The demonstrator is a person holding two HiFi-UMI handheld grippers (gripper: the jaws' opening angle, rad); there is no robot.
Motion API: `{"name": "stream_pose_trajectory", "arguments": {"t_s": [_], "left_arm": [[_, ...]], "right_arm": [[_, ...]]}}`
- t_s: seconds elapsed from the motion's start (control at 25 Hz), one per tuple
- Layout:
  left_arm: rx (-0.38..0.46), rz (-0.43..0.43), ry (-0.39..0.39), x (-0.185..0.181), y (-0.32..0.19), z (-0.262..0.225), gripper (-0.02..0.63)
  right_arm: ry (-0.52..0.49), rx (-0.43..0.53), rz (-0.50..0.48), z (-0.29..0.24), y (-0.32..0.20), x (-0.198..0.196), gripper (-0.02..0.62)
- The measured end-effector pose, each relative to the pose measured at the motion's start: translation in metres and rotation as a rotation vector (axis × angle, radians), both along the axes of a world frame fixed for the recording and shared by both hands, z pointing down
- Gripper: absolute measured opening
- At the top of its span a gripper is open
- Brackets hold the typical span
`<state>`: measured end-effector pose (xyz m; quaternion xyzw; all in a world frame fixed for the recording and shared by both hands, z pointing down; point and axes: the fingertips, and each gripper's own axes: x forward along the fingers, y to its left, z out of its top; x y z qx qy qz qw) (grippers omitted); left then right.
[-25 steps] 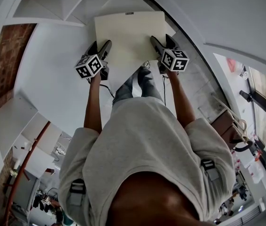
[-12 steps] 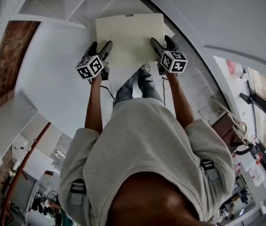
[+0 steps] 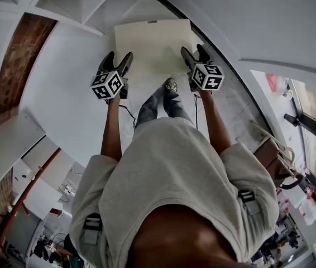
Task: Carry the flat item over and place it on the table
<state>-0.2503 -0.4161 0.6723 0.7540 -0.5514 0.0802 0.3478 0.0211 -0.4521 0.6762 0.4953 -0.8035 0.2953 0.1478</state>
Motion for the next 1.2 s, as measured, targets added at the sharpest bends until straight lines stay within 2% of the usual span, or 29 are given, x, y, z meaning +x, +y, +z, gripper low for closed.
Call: {"name": "stream_pose_trajectory", "arguments": {"t_s": [0.08,0.28,0.44,0.6,1.2], "left_arm": [[0.024,0.007,-0.014,0.003,0.003,-0.01,0.332],[0.09,-0.001,-0.035,0.005,0.008,-0.032,0.134],[0.13,0.005,-0.05,0.011,0.008,-0.046,0.037],[0.166,0.023,-0.063,0.019,0.006,-0.06,0.017],[0.355,0.047,-0.085,0.036,-0.02,-0.148,0.016]], "right_arm": [[0.009,0.022,-0.005,-0.009,0.002,0.0,0.29],[0.06,0.075,-0.011,-0.028,0.005,0.003,0.16],[0.073,0.115,-0.014,-0.044,0.006,0.005,0.06],[0.076,0.165,-0.033,-0.064,0.004,0.003,0.028],[0.045,0.365,-0.08,-0.156,-0.016,-0.007,0.025]]}}
